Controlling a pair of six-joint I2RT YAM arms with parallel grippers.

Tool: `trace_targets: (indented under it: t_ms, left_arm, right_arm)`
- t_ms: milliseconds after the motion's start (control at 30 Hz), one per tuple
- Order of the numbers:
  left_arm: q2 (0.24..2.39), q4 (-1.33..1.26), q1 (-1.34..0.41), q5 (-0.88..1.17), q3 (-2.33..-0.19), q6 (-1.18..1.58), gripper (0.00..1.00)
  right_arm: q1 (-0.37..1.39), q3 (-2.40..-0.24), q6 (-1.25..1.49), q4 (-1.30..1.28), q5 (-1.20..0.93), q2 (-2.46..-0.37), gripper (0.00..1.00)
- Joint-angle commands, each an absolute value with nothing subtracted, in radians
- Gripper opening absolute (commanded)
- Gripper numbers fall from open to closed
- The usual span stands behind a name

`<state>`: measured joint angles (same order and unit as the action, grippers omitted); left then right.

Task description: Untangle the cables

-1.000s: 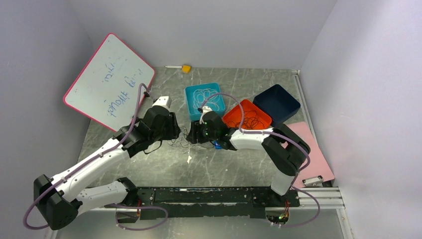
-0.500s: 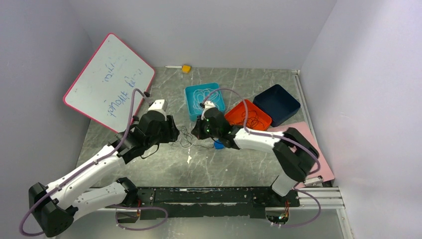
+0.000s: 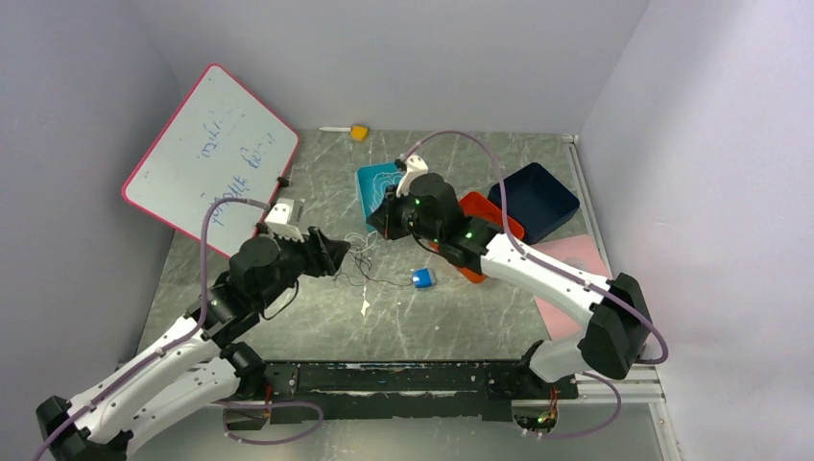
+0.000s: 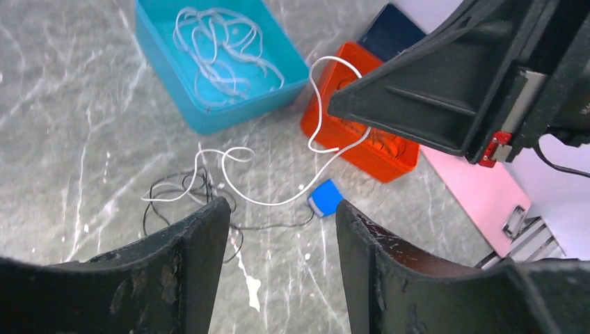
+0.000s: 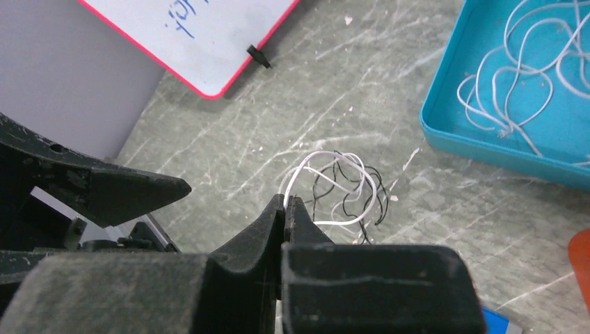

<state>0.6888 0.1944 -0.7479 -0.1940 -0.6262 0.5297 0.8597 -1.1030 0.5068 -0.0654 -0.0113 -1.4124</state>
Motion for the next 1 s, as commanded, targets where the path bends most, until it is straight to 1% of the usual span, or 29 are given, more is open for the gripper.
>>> trace_targets:
  t_ms: [0,67,200,233,267,300,433,600,767,833,967]
  left_arm:
    - [0.624,-0.013,-0.743,-0.2,-0.562,0.415,0.66]
    - [0.6,-0.046,-0.743,-0.23,-0.55,0.393,0.72]
    - [0.59,-0.086,-0.743,-0.208,-0.558,0.286,0.76]
    - [0.596,-0.098,-0.743,-0.184,-0.557,0.247,0.8]
    - [0.604,-0.113,-0.743,-0.162,-0.556,0.218,0.92]
    - [0.615,-0.128,-0.744,-0.14,-0.553,0.189,0.95]
    - [0.656,-0.227,-0.745,-0.02,-0.524,0.042,0.95]
    - [0.702,-0.408,-0.745,0.011,-0.454,-0.1,0.94]
    - [0.797,-0.53,-0.745,0.04,-0.433,-0.168,0.91]
    - [0.846,-0.585,-0.745,0.044,-0.435,-0.176,0.88]
    - [0.965,-0.682,-0.745,-0.056,-0.447,-0.194,0.73]
  right_arm:
    - [0.862,-1.213,0.467,-0.184,-0.002,-1.414,0.0]
    - [0.862,-1.253,0.452,-0.205,0.002,-1.423,0.0]
    - [0.861,-1.325,0.426,-0.254,0.014,-1.45,0.0]
    - [0.861,-1.343,0.422,-0.262,0.01,-1.459,0.0]
    - [0.861,-1.36,0.418,-0.273,0.005,-1.467,0.0]
    - [0.861,-1.376,0.416,-0.283,0.002,-1.477,0.0]
    - [0.861,-1.432,0.406,-0.31,-0.011,-1.504,0.0]
    - [0.859,-1.471,0.409,-0.329,-0.036,-1.507,0.0]
    - [0.86,-1.482,0.42,-0.34,-0.061,-1.486,0.0]
    - [0.858,-1.487,0.427,-0.342,-0.076,-1.478,0.0]
    - [0.858,-1.509,0.434,-0.356,-0.085,-1.45,0.0]
